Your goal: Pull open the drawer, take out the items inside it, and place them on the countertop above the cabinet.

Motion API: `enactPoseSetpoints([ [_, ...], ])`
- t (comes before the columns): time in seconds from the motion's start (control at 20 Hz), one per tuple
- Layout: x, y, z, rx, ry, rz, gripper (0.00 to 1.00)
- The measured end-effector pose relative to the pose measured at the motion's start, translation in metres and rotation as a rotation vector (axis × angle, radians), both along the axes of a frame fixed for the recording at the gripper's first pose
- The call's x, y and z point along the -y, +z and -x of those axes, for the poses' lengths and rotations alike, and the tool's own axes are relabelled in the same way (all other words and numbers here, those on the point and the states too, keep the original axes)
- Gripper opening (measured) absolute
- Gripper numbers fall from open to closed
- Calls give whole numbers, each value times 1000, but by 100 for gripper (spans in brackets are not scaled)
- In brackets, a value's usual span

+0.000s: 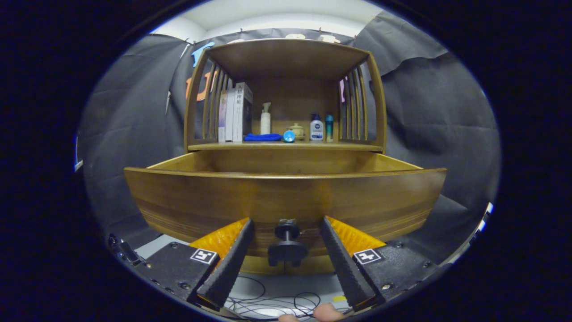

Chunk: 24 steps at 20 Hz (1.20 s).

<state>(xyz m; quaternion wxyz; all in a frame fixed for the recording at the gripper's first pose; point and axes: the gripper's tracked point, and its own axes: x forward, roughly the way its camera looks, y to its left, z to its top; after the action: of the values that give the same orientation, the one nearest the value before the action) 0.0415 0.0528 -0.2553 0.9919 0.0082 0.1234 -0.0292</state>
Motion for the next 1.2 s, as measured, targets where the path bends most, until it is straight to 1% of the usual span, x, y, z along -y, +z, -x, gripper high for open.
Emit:
enactPoseSetpoints([
  [0.2,3,0,-13,-3,20,-37,94],
  [0.25,3,1,-15,-8,23,-35,94],
  [0.3,2,7,-26,-4,21,-29,94],
  [0.6,1,6,-54,-18,18,-16,94],
  [0.8,2,13,-77,-10,15,-16,95],
  [0.85,3,10,-81,-28,15,-11,97],
  [1.0,2,12,-95,-29,12,-18,98],
  [1.2,3,9,-114,-17,11,4,98],
])
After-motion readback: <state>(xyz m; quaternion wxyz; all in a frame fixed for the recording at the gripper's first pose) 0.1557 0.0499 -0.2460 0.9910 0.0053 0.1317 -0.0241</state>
